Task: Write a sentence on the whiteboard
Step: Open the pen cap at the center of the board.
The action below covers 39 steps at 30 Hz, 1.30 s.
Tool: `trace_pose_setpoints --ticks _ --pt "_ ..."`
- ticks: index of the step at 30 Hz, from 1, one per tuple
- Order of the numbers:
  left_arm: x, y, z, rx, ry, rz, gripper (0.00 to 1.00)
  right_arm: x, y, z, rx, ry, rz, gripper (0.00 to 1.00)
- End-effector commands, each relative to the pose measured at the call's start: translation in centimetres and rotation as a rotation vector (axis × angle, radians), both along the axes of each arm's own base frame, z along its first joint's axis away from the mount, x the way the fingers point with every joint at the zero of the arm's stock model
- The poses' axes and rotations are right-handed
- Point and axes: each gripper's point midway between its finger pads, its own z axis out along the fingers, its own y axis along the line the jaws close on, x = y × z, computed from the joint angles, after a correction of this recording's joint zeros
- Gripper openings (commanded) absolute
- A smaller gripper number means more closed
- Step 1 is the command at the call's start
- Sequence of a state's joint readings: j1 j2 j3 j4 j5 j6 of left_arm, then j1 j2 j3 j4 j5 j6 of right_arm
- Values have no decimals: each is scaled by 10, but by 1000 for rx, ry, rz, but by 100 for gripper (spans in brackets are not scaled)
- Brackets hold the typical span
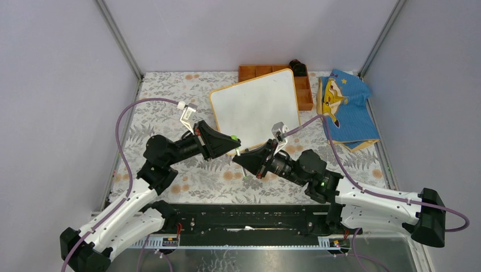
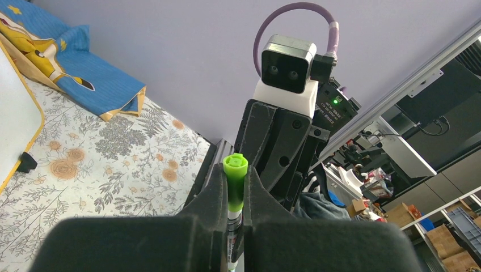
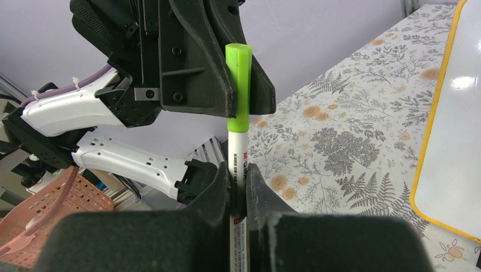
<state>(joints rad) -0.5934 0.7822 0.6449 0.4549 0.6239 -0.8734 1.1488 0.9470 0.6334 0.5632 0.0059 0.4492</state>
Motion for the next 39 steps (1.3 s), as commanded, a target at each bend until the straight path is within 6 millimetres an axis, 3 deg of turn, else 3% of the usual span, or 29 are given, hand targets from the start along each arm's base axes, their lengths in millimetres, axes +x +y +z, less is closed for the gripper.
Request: trace_pose_setpoints --ticks 1,20,39 --pt "-3 22 73 -169 -183 105 0 7 -10 -26 -78 22 -43 0" --pt "8 33 80 -172 -194 210 0 7 -16 -36 -79 39 -58 0" --pt "26 42 74 -158 -154 322 0 8 -23 -38 -70 45 -80 0"
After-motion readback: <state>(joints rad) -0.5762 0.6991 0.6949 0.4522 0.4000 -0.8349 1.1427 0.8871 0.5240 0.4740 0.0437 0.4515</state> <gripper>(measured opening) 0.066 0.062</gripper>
